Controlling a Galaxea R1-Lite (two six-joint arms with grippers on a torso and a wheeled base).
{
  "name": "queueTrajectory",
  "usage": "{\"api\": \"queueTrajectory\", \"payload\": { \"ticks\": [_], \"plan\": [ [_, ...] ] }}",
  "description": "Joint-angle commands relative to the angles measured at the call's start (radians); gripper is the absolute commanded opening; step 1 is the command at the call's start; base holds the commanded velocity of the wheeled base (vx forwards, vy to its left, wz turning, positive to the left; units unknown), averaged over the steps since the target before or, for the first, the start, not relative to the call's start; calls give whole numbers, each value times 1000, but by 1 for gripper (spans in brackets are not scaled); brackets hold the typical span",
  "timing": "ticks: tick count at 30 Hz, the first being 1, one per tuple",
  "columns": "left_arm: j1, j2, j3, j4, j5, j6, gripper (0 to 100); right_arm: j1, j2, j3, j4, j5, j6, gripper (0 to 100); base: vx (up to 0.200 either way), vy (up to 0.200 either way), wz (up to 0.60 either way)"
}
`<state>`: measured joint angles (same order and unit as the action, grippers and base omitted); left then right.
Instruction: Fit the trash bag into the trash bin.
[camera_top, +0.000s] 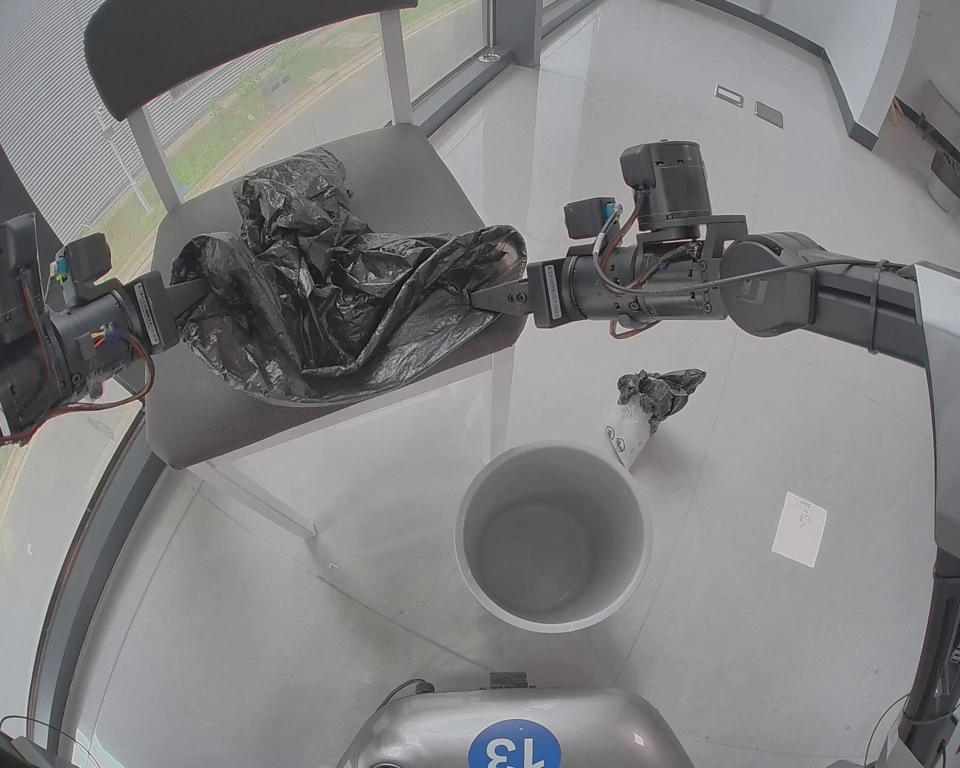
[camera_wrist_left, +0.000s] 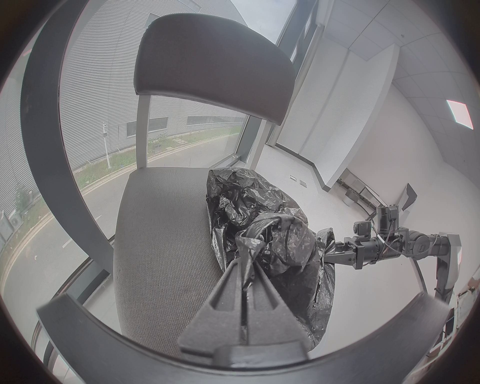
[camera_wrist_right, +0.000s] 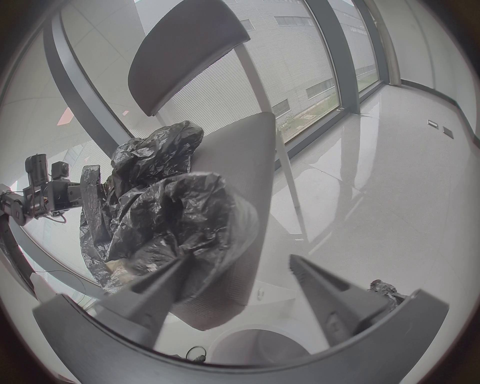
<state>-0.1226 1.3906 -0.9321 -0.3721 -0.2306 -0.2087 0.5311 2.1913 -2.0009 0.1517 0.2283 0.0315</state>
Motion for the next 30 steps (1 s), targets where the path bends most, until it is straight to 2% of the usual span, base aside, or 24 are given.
{"api": "queueTrajectory", "payload": {
  "ticks": [1,17,26,30],
  "plan": [
    [-2,-2,-2,-2,1,0,0,-2,19,1,3,-3,2,0,0,0,0],
    [-14,-2,-7,-28,1,-1,0,13,-36,1,35,-4,-1,0,0,0,0],
    [-29,-4,3,-28,1,0,0,53,-140,1,227,-9,-4,0,0,0,0],
    [-31,-2,3,-28,1,0,0,61,-146,1,258,-44,-13,0,0,0,0]
  ]
}}
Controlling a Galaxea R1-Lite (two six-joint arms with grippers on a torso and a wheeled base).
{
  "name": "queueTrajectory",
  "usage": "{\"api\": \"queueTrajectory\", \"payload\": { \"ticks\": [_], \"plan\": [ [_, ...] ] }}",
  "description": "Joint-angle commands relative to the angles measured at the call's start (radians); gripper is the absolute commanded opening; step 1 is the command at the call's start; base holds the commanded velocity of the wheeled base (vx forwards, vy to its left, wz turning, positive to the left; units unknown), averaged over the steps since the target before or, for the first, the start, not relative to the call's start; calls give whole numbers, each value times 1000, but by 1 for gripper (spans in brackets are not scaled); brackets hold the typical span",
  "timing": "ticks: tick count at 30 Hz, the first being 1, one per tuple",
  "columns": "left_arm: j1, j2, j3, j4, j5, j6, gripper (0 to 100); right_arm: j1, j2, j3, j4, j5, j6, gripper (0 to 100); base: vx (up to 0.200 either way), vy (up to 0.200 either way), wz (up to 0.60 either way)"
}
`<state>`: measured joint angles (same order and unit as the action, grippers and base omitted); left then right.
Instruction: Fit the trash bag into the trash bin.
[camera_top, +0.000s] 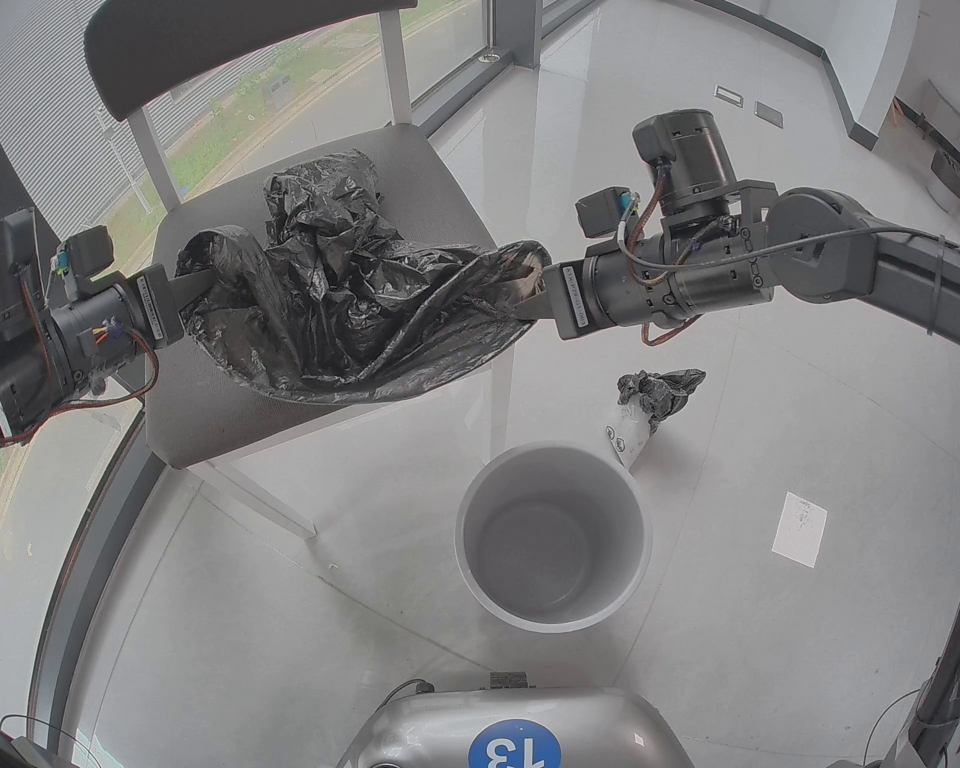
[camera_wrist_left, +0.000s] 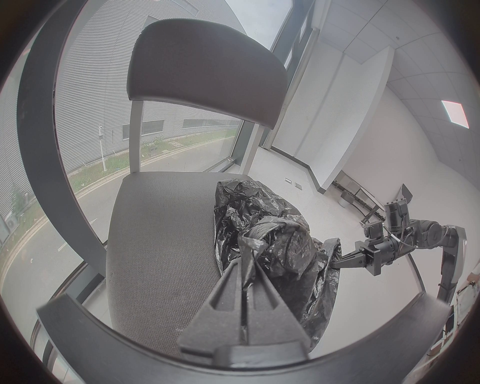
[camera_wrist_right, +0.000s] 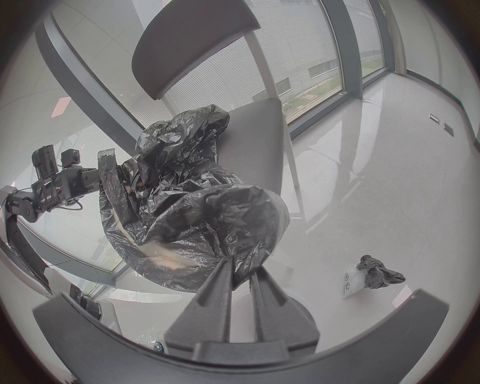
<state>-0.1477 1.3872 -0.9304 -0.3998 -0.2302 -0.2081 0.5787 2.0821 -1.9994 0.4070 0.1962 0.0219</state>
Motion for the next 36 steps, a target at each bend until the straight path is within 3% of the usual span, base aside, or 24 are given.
{"api": "queueTrajectory", "payload": {
  "ticks": [1,11,21,26,36],
  "plan": [
    [-6,1,1,-1,0,-1,0,18,-40,-1,6,-18,-4,0,0,0,0],
    [-27,-25,15,42,0,4,0,36,-80,-1,144,-98,30,0,0,0,0],
    [-99,-132,-25,403,-3,10,0,32,-205,-1,199,-110,32,0,0,0,0],
    [-92,-145,-19,388,-61,7,0,39,-206,-1,197,-112,32,0,0,0,0],
    [-115,-214,41,377,-66,-4,0,73,-221,-1,205,-112,35,0,0,0,0]
  ]
}}
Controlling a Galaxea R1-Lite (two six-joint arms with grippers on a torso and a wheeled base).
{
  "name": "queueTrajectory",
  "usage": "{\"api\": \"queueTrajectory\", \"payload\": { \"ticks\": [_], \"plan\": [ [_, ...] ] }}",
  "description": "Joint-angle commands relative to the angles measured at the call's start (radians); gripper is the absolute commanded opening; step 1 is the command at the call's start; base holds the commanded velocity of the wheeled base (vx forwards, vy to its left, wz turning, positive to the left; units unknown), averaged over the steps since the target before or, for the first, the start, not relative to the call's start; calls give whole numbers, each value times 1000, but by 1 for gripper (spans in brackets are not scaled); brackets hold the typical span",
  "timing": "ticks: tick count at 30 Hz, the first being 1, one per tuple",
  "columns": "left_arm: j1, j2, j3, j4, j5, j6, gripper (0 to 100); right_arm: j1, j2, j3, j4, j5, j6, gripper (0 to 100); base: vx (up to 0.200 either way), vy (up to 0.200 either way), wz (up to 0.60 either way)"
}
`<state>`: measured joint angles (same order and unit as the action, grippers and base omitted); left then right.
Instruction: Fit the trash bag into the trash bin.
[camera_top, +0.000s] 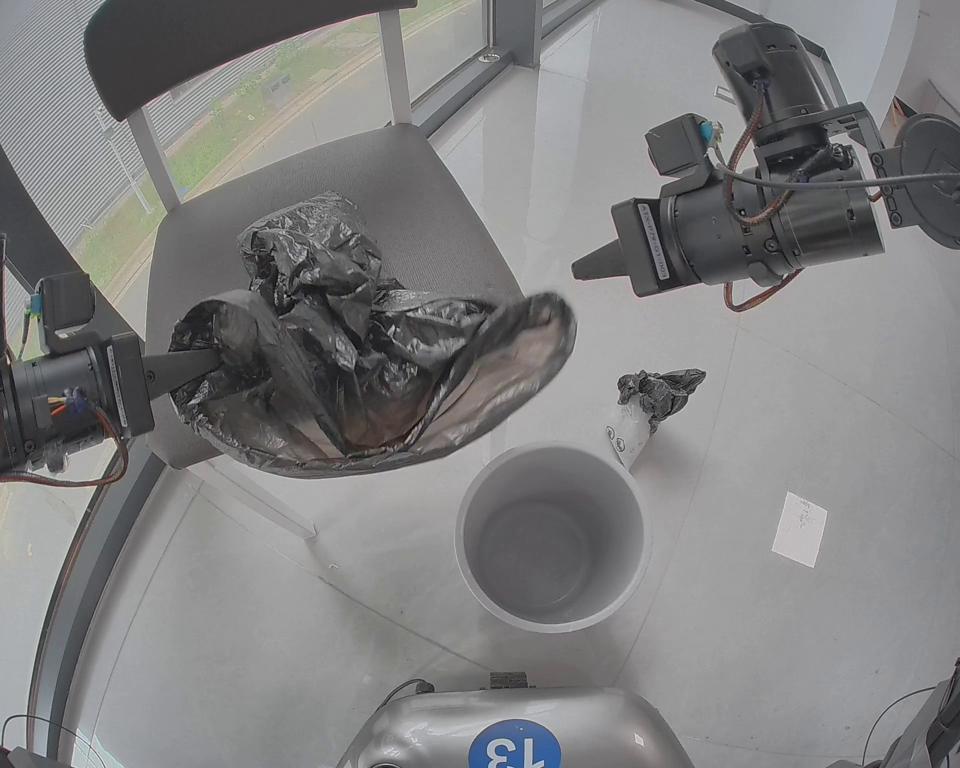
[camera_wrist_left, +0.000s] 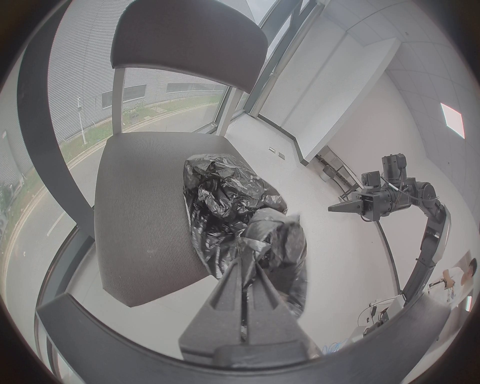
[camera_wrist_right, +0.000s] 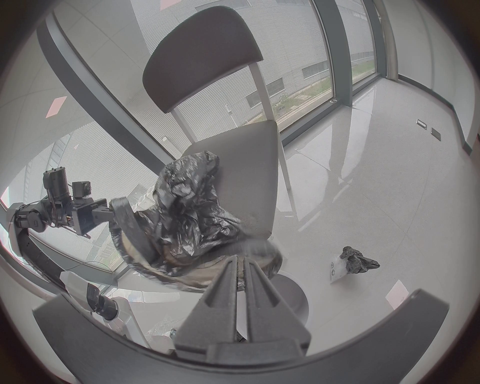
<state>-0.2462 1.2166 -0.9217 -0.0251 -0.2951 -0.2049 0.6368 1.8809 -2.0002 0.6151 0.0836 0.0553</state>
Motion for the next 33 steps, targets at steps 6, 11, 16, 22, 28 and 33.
{"api": "queueTrajectory", "payload": {
  "ticks": [6,11,16,22,28,33],
  "plan": [
    [-71,-77,55,17,-4,-74,0,23,-57,24,-8,1,1,0,0,0,0],
    [-131,-101,89,47,-4,-105,0,23,-118,152,-23,1,1,0,0,0,0],
    [-130,-74,69,14,-4,-105,0,20,-118,153,-43,-1,1,0,0,0,0],
    [-127,-42,18,-16,-2,-110,0,21,-117,155,-48,-1,1,0,0,0,0],
    [-122,-14,-36,-33,5,-160,0,23,-117,155,-49,-1,1,0,0,0,0],
    [-113,41,-158,-124,11,-295,0,23,-118,155,-49,-1,1,0,0,0,0]
  ]
}}
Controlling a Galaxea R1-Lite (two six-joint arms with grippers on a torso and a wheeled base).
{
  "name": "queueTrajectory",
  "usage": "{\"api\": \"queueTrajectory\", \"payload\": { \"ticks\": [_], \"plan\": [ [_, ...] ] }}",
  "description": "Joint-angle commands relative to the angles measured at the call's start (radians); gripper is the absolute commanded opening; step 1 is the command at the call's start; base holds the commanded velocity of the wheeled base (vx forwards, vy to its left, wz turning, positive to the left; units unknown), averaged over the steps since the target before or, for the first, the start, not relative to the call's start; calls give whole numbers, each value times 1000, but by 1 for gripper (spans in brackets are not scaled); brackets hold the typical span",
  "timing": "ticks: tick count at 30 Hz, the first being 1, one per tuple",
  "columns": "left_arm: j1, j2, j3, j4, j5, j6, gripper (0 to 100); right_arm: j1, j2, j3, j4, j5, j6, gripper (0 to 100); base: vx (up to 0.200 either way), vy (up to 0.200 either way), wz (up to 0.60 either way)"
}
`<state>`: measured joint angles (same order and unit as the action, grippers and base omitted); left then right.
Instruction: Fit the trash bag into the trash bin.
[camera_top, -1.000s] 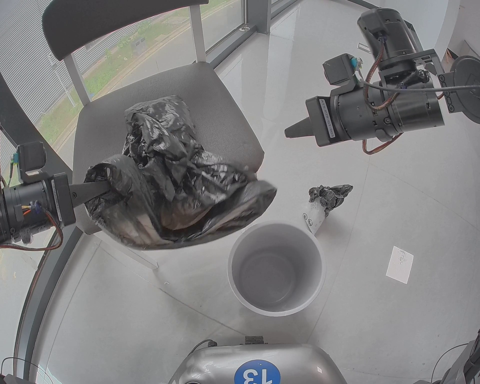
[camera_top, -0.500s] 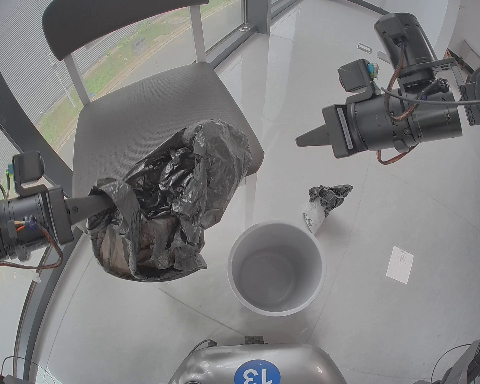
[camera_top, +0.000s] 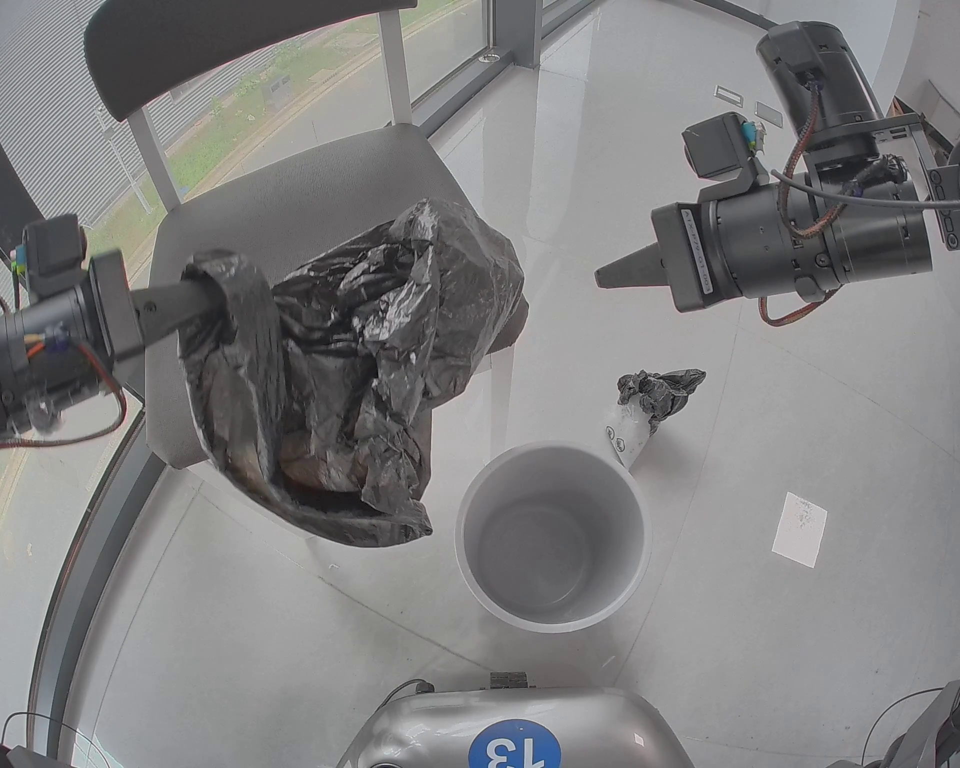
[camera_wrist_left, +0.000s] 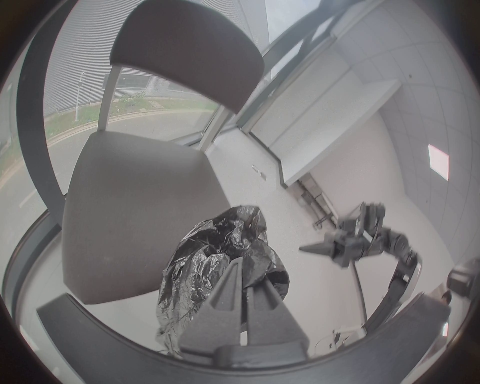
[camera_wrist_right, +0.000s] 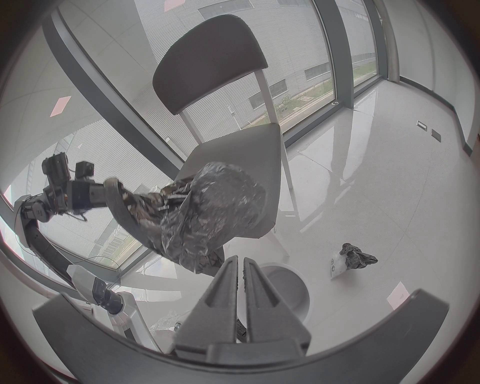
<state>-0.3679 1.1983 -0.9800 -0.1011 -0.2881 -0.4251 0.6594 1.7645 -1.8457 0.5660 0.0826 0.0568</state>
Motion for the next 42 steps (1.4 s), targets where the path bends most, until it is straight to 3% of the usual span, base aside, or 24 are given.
{"api": "queueTrajectory", "payload": {
  "ticks": [1,7,16,42],
  "plan": [
    [14,70,-121,-48,6,-86,0,0,-2,0,0,0,-2,0,0,0,0],
    [15,138,-218,-49,35,-132,0,14,-2,2,2,-1,0,0,0,0,0],
    [78,274,-439,-86,102,-348,0,17,-7,8,2,-1,0,0,0,0,0],
    [362,334,-605,-126,113,-376,0,28,-39,76,-1,-1,1,0,0,0,0]
  ]
}}
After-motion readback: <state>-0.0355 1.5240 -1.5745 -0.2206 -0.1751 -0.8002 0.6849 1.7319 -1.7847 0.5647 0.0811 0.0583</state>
